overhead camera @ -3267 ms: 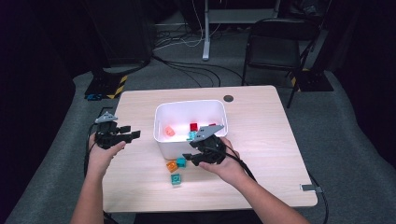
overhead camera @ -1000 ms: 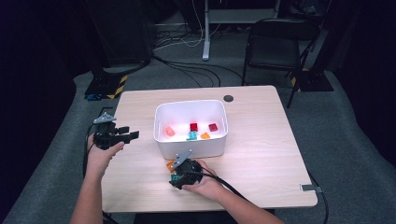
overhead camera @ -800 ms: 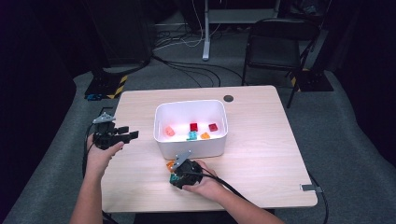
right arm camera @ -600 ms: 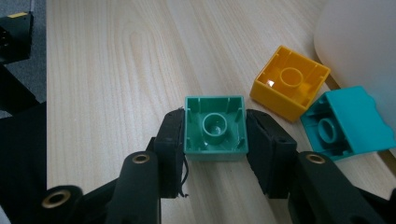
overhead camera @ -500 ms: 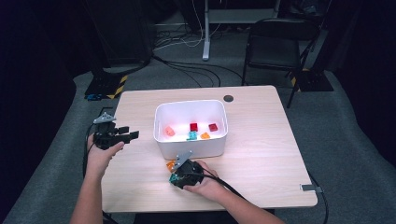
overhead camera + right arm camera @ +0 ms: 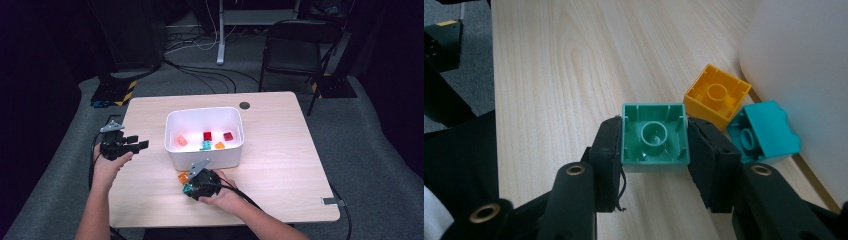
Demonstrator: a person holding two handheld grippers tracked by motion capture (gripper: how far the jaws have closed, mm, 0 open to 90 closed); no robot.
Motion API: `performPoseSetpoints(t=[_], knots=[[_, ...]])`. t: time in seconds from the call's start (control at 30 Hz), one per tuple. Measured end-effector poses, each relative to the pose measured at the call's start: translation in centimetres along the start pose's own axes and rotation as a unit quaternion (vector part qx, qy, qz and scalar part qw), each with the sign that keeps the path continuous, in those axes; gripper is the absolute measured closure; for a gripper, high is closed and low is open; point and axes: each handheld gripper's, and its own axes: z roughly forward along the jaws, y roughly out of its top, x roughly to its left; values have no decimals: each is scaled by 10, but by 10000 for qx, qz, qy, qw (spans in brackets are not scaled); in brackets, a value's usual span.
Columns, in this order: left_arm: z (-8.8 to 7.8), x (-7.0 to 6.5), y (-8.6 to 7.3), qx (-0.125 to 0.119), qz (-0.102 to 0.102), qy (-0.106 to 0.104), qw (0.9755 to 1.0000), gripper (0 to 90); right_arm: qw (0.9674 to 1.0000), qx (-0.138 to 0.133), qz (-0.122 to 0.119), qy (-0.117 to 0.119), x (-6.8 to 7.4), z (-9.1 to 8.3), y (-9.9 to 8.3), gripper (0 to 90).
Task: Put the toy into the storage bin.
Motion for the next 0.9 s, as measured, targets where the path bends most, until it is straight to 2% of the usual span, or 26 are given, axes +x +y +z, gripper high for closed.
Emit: performPoseSetpoints(t=[0.1, 0.27, 0.4, 0.7, 0.9], knots=[[0, 0, 0, -7, -11, -1, 10000, 422, 10000, -18, 94, 9, 1, -6, 2, 584], [0, 0, 0, 8, -1, 3, 10000, 422, 10000, -60, 62, 20, 1, -18, 6, 584], [0, 0, 0, 17, 0, -8, 10000, 422, 9999, -64, 136, 65, 1, -29, 9, 584], [2, 0, 0, 16, -2, -10, 10000, 422, 9994, -198, 266, 80, -7, -53, 16, 584], [3, 0, 0, 16, -3, -5, 10000, 421, 9994, -278, 208, 97, -10, -70, 22, 584]])
